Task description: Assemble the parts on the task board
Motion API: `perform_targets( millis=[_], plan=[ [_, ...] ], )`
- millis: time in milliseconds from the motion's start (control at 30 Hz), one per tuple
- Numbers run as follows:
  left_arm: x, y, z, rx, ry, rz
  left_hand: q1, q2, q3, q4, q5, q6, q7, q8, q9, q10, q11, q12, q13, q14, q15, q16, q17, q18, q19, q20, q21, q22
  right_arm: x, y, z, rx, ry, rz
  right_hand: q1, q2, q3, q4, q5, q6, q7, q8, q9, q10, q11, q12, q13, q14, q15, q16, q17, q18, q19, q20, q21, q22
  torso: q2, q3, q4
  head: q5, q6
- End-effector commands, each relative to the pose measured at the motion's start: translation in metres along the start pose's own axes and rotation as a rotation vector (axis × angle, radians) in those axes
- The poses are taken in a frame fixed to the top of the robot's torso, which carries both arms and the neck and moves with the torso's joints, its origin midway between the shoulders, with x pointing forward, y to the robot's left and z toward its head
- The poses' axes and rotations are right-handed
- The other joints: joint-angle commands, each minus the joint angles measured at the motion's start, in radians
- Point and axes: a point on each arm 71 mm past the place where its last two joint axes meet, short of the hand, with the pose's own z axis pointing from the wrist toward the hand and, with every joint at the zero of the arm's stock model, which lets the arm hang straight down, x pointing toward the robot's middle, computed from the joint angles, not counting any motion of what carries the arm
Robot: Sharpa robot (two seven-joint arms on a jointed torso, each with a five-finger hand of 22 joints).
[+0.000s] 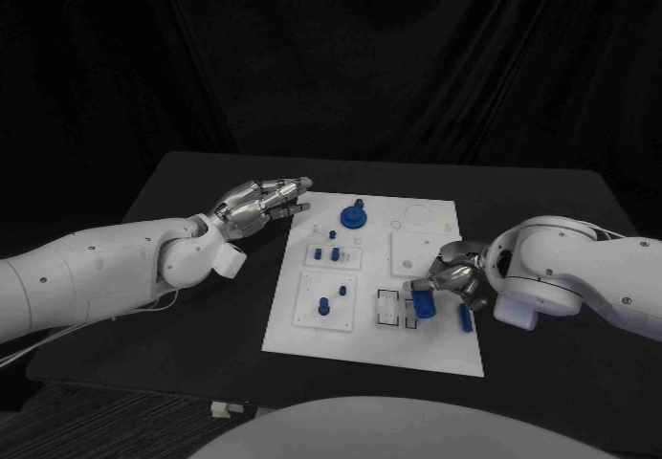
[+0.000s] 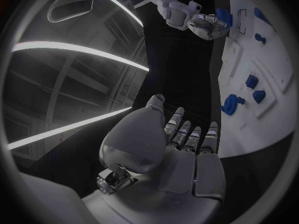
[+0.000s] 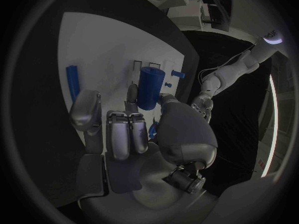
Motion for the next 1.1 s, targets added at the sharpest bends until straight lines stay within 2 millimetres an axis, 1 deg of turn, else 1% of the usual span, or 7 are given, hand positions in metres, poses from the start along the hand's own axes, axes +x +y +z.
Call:
perform_targets(
  millis=[33,67,267,333,400,900,1100],
  plan=[
    [0.002,0.000,0.001,0.010,0.010,-0.014,0.009,0.001,0.005,-0.002,0.006,0.006,0.006,0.005,0.001,0.002,0.005,0.005,0.001,0.006,0.000,0.006,0.001,-0.008,0.006,0.001,0.004,0.001,0.002,0.008,0.001,-0.017,0.021,0.112,-0.013,-0.001,0.123,-0.110,-0.019,-0.014,-0.001,0.003,0.007,0.103,-0.002,0.002,0.263,0.105,-0.003,0.000,0.253,0.013,-0.007,0.001,-0.007,0.128,0.001,-0.0005,0.0010,-0.001,0.000],
    [0.002,0.000,0.001,0.010,0.011,-0.015,0.009,0.001,0.005,-0.002,0.006,0.006,0.006,0.005,0.001,0.002,0.005,0.005,0.001,0.006,0.000,0.006,0.001,-0.008,0.006,0.001,0.004,0.001,0.002,0.009,0.002,-0.018,0.025,0.108,-0.016,-0.001,0.125,-0.109,-0.025,-0.018,0.001,0.002,0.008,0.103,-0.001,0.002,0.263,0.105,-0.003,0.000,0.253,0.013,-0.008,0.001,-0.009,0.128,0.001,-0.0003,0.0009,0.000,0.000],
    [0.002,0.000,0.001,0.008,0.013,-0.016,0.010,0.001,0.005,-0.002,0.007,0.008,0.006,0.005,0.001,0.002,0.005,0.006,0.001,0.006,0.000,0.006,0.001,-0.008,0.006,0.001,0.004,0.002,0.004,0.019,0.009,-0.020,0.045,0.068,-0.048,0.001,0.133,-0.091,-0.138,-0.036,0.010,-0.002,0.013,0.103,0.007,0.002,0.263,0.104,0.004,-0.002,0.251,0.015,-0.010,0.007,-0.024,0.125,0.001,-0.0003,0.0003,0.001,0.000],
    [0.002,0.000,0.001,0.006,0.014,-0.016,0.010,0.001,0.005,-0.002,0.007,0.008,0.006,0.005,0.001,0.002,0.005,0.006,0.001,0.006,0.000,0.006,0.001,-0.008,0.006,0.001,0.004,0.002,0.006,0.022,0.011,-0.021,0.054,0.055,-0.050,0.002,0.133,-0.090,-0.146,-0.038,0.011,-0.003,0.013,0.103,0.008,0.002,0.263,0.104,0.005,-0.002,0.250,0.015,-0.010,0.007,-0.026,0.125,0.002,-0.0002,-0.0004,0.002,0.000],
    [0.003,0.000,0.001,0.006,0.015,-0.017,0.010,0.001,0.005,-0.002,0.007,0.008,0.006,0.005,0.001,0.002,0.005,0.006,0.001,0.006,0.000,0.006,0.001,-0.008,0.006,0.001,0.004,0.002,0.007,0.023,0.013,-0.020,0.065,0.044,-0.059,0.003,0.132,-0.083,-0.178,-0.040,0.013,-0.004,0.013,0.103,0.011,0.002,0.263,0.104,0.007,-0.001,0.251,0.015,-0.010,0.009,-0.028,0.125,0.001,-0.0003,-0.0004,0.001,0.000],
    [0.004,0.001,0.002,0.000,0.021,-0.020,0.011,0.000,0.006,-0.003,0.008,0.007,0.006,0.005,0.001,0.002,0.005,0.006,0.001,0.007,0.001,0.006,0.001,-0.008,0.007,0.001,0.004,0.002,0.013,0.025,0.019,-0.009,0.097,-0.026,-0.073,0.009,0.130,-0.072,-0.226,-0.051,0.019,-0.015,0.006,0.103,0.016,0.002,0.263,0.103,0.011,-0.004,0.246,0.018,-0.013,0.013,-0.045,0.121,0.001,-0.0001,-0.0003,0.000,0.000],
    [0.004,0.001,0.003,-0.001,0.024,-0.022,0.011,0.000,0.006,-0.003,0.008,0.007,0.006,0.005,0.001,0.002,0.005,0.006,0.001,0.007,0.001,0.006,0.001,-0.008,0.007,0.001,0.004,0.002,0.016,0.025,0.020,-0.007,0.111,-0.053,-0.086,0.017,0.128,-0.061,-0.256,-0.055,0.024,-0.029,-0.008,0.103,0.020,0.002,0.263,0.102,0.014,-0.008,0.239,0.020,-0.015,0.016,-0.058,0.118,0.001,0.0000,0.0001,0.001,0.000]
  ],
)
